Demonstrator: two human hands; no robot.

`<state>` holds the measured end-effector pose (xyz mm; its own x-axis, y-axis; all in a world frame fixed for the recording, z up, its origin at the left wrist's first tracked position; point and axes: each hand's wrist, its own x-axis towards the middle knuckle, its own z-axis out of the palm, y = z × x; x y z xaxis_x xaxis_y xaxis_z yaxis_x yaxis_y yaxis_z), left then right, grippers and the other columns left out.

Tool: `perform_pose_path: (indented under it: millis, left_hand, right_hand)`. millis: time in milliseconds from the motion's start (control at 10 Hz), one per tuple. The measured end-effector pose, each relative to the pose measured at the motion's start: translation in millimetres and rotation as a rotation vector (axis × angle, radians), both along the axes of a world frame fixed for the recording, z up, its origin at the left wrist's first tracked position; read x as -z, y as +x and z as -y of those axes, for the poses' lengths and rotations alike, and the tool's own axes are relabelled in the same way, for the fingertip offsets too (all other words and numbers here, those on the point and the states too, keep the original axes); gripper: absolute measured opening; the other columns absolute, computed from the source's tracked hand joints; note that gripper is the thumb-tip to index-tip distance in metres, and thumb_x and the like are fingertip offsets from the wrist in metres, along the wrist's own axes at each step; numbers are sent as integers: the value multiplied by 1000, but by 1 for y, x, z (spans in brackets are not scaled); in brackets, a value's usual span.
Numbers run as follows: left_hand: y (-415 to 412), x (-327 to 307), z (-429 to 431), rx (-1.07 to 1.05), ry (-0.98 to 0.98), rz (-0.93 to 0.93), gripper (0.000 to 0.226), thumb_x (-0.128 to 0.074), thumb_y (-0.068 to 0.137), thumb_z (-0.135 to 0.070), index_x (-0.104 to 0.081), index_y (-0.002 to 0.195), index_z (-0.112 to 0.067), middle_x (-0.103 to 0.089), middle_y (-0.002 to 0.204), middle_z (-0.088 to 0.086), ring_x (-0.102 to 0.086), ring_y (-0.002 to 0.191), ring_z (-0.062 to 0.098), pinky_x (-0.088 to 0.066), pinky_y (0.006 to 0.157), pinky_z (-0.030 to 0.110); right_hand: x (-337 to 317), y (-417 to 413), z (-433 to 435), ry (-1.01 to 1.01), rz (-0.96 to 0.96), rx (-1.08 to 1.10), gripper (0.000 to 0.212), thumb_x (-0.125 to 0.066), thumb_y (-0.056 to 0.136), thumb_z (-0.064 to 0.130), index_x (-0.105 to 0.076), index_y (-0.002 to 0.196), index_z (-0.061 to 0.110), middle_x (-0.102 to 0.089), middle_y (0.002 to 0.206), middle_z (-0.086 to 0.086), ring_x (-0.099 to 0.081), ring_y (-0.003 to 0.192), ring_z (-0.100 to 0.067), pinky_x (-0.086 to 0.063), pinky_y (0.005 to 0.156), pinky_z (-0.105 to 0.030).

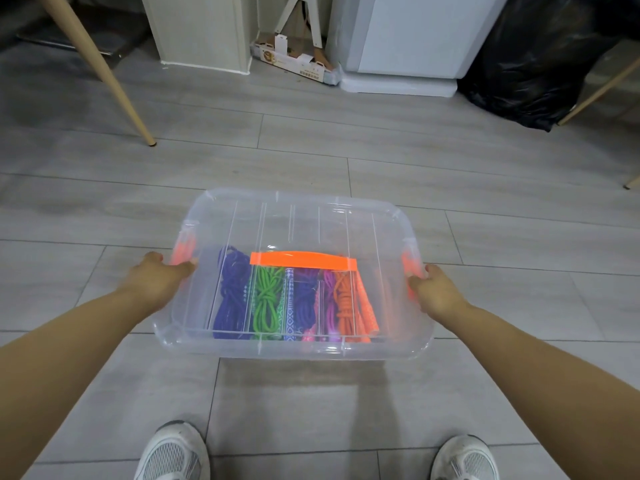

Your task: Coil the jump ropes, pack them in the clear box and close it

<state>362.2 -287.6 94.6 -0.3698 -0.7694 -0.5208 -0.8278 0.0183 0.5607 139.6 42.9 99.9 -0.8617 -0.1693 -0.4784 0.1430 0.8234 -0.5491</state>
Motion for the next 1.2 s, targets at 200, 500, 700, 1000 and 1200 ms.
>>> perform_pose_path:
  millis: [200, 500, 700, 1000, 1200]
  left_hand:
    - [2, -5, 1, -57, 95, -196, 42, -71, 83, -24, -59, 110, 5, -61, 102, 22, -55, 76, 28, -45, 70, 37]
    - [4, -7, -4, 34, -79, -184, 30, -68, 85, -28, -63, 108, -10, -64, 96, 13, -58, 80, 33, -49, 80, 41]
    - [-2, -12, -7, 295, -368, 73, 25, -54, 93, -33, -59, 90, -9, -52, 67, 8, -49, 69, 29, -34, 64, 32]
    - [-7, -20, 5, 542, -395, 331, 41, -43, 97, -39, -53, 116, -4, -60, 108, 17, -49, 85, 26, -41, 77, 33]
    - [-50, -53, 27, 746, -527, 543, 45, -43, 94, -48, -49, 123, -14, -54, 119, 9, -54, 107, 26, -44, 86, 31]
  right_hand:
    - [1, -5, -6, -18, -93, 21, 25, -62, 84, 25, -57, 101, 7, -64, 96, -12, -61, 88, -33, -50, 80, -40]
    - [3, 1, -4, 55, -199, -58, 26, -53, 90, 25, -55, 109, 7, -57, 91, -6, -52, 81, -28, -35, 68, -29]
    - [-2, 4, 4, 281, -318, -170, 26, -45, 95, 24, -52, 107, 2, -61, 97, -18, -56, 94, -37, -37, 68, -32]
    - [-33, -8, -4, 451, -239, -399, 32, -49, 91, 43, -55, 103, 14, -62, 101, -8, -56, 90, -27, -44, 73, -32]
    - [-71, -51, 14, 663, -234, -633, 39, -47, 90, 46, -55, 116, 19, -57, 119, -5, -55, 108, -26, -46, 81, -32]
